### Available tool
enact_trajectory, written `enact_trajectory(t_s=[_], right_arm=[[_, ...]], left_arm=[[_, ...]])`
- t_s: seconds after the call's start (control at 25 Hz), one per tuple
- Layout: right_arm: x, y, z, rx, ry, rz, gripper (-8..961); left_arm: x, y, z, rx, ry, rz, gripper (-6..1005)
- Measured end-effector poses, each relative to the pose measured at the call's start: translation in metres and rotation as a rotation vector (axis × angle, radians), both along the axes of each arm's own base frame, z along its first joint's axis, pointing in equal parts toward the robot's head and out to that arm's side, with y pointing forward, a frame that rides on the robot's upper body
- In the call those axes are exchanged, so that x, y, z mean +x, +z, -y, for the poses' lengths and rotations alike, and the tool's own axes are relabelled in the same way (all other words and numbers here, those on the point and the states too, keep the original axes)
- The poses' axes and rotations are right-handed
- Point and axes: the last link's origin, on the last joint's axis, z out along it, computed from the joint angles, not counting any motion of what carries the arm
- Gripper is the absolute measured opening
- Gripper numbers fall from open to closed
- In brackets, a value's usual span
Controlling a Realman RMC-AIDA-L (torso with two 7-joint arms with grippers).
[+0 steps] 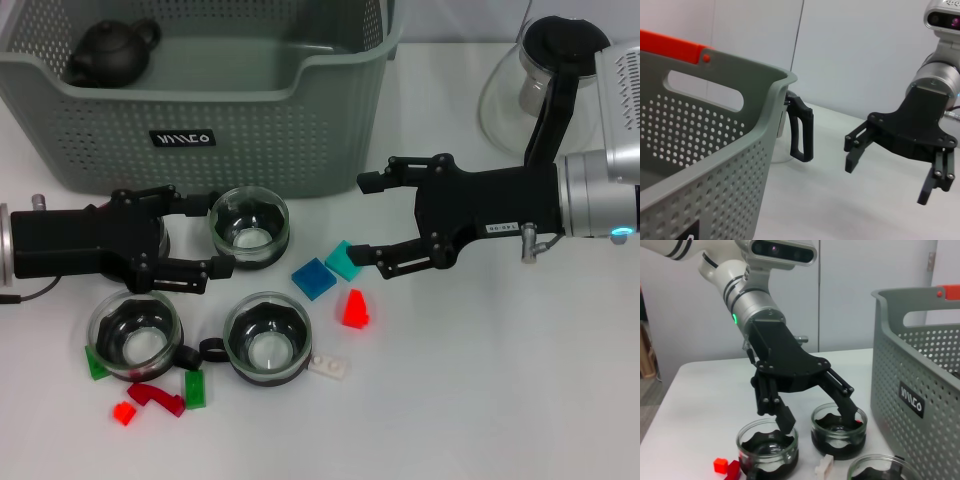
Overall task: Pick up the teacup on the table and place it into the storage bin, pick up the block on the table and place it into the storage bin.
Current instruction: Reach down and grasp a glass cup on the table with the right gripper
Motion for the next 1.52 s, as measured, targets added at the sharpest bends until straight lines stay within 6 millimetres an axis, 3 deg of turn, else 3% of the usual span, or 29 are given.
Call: enact_trajectory(t_s=[0.68,1.52], right_arm=[[-0.002,0.000,-0.004,0.022,-0.003,-0.001,916],[-0.004,0.007,0.006,-0.023,0.050,-0.028,915]], left_arm=[[0.001,0.000,0.000,-0.002,-0.008,0.003,934],[-0.003,0.007,0.013,-0.022,-0.017,0.007,934]])
